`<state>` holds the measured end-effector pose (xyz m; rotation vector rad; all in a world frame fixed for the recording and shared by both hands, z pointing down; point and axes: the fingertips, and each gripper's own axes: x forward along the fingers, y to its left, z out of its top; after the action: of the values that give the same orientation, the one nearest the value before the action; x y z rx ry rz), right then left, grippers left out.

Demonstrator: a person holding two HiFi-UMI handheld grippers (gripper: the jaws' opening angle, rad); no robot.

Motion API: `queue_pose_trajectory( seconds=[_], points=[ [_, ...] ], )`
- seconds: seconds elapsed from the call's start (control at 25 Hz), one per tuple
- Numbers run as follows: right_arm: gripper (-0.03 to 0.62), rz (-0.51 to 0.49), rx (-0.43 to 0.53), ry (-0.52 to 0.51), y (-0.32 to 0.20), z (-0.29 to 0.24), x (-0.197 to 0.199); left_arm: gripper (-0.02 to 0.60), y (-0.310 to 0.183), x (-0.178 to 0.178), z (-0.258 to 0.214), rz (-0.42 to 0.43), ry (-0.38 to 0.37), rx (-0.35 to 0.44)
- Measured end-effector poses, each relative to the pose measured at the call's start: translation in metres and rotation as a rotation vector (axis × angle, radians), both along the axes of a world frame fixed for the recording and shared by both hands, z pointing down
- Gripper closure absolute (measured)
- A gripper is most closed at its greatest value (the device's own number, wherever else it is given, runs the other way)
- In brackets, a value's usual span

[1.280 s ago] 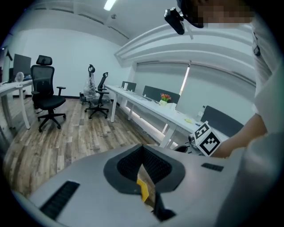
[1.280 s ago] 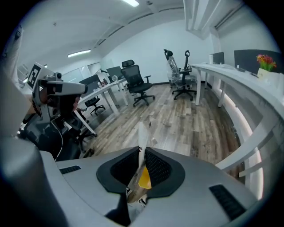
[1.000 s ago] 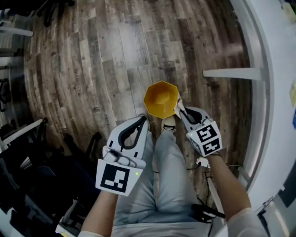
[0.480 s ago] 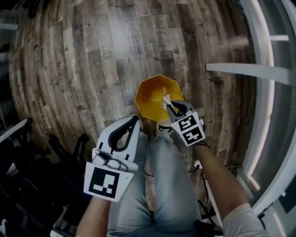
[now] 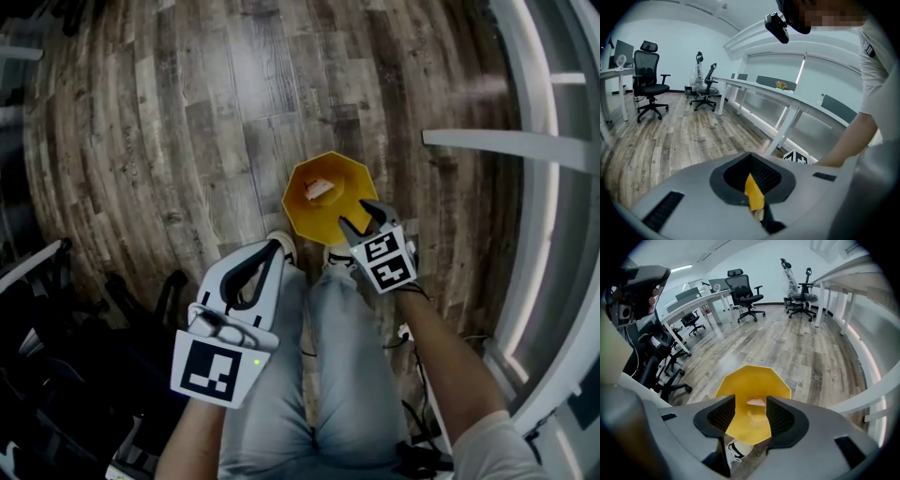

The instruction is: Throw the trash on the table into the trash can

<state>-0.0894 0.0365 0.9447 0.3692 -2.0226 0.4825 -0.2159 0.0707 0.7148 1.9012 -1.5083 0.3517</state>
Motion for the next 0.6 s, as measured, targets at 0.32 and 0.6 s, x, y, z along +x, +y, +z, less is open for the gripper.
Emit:
queue_pose_trajectory(
  seconds=[0.32, 0.6],
  points=[
    [0.459, 0.007, 0.007, -0.149, -0.016, -0.118, -0.006, 0.581, -0.006, 0.006, -0.066, 0.026, -0.004, 0.036],
    [0.553, 0.047, 0.05, -0.397, -0.044, -0.31, 0.0, 0.581, -0.018, 0.011, -0.174, 0.046, 0.004, 0.089]
  ],
)
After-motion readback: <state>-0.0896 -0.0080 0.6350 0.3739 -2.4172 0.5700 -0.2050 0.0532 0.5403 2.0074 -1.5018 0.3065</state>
